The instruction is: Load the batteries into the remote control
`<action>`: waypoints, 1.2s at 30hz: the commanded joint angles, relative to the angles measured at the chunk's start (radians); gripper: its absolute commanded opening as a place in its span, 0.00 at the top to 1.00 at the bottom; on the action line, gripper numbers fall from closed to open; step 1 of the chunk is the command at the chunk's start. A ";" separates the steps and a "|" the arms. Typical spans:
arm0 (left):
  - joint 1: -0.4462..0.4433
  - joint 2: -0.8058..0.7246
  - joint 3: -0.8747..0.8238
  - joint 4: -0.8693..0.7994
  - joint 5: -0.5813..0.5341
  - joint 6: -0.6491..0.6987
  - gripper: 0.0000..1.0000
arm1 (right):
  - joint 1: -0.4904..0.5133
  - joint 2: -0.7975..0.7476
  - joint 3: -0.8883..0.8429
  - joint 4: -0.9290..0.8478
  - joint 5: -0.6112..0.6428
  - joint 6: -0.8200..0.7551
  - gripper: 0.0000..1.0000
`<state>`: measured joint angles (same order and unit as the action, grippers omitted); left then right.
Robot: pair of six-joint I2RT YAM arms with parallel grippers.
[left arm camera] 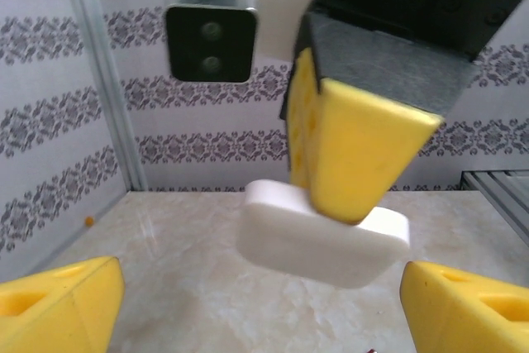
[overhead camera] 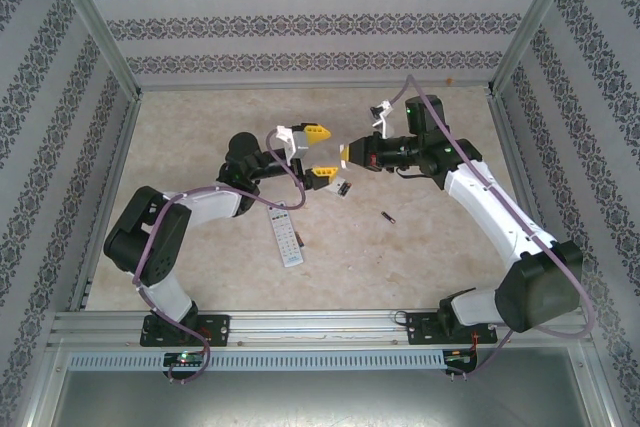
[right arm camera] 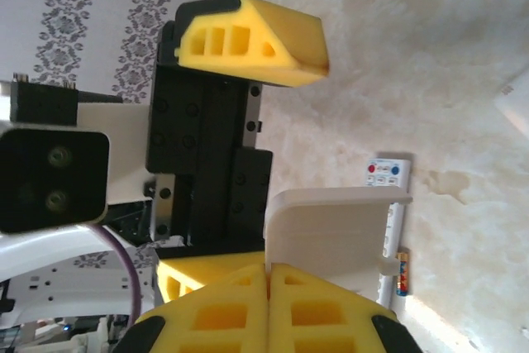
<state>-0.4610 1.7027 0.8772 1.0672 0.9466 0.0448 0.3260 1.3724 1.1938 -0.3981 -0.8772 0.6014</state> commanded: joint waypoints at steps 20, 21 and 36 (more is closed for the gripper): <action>-0.050 -0.036 0.038 0.025 0.056 0.145 0.43 | 0.051 -0.007 0.020 0.066 -0.080 0.070 0.96; -0.050 -0.040 0.039 0.021 0.049 0.148 0.29 | 0.051 -0.006 0.020 0.068 -0.084 0.073 0.96; -0.054 -0.071 0.053 -0.118 0.077 0.198 0.61 | 0.015 -0.021 0.043 0.049 -0.103 0.063 0.73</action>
<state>-0.5049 1.6787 0.9100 1.0271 0.9943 0.1913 0.3634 1.3701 1.1976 -0.3420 -0.9443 0.6762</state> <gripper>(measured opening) 0.492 0.241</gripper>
